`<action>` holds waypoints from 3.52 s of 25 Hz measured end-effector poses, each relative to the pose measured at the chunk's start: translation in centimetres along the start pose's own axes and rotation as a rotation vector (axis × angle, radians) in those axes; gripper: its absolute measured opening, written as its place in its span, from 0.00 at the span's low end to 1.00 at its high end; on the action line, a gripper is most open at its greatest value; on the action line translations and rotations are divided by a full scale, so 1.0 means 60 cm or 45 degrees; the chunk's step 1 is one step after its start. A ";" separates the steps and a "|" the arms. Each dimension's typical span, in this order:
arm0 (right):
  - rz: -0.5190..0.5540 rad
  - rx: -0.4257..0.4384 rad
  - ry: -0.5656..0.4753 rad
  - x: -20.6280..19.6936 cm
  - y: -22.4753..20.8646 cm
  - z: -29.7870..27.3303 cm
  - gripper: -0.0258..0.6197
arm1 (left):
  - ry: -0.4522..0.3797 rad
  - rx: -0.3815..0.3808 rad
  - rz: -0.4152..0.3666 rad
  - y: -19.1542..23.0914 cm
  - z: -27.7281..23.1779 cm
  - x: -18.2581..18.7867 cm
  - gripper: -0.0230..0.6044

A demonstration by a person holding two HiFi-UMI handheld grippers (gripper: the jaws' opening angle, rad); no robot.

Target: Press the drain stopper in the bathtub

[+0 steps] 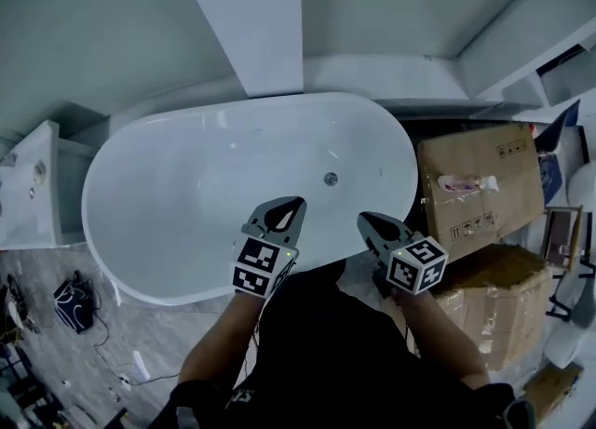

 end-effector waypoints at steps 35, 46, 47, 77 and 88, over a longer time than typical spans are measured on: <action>-0.197 -0.038 0.313 -0.459 -0.475 -0.567 0.06 | 0.325 -0.110 0.207 0.251 -0.595 -0.562 0.06; -0.146 -0.099 0.433 -0.518 -0.573 -0.645 0.06 | 0.367 -0.072 0.248 0.301 -0.658 -0.657 0.06; -0.136 -0.114 0.449 -0.524 -0.585 -0.653 0.06 | 0.367 -0.063 0.246 0.310 -0.664 -0.663 0.06; 0.386 -0.363 0.953 -0.705 -0.743 -0.811 0.06 | 0.580 -0.046 0.154 0.432 -0.741 -0.855 0.06; 0.520 -0.362 1.164 -0.718 -0.753 -0.815 0.07 | 0.579 -0.037 0.183 0.427 -0.751 -0.858 0.06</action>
Point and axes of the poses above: the fingertips, and each gripper's own axes: z backward along the fingers, y to its left, x out of its top, the point moved 3 cm from there along z, backward along the fingers, and after that the axes turned 3 degrees about z, right-handed, at the moved point
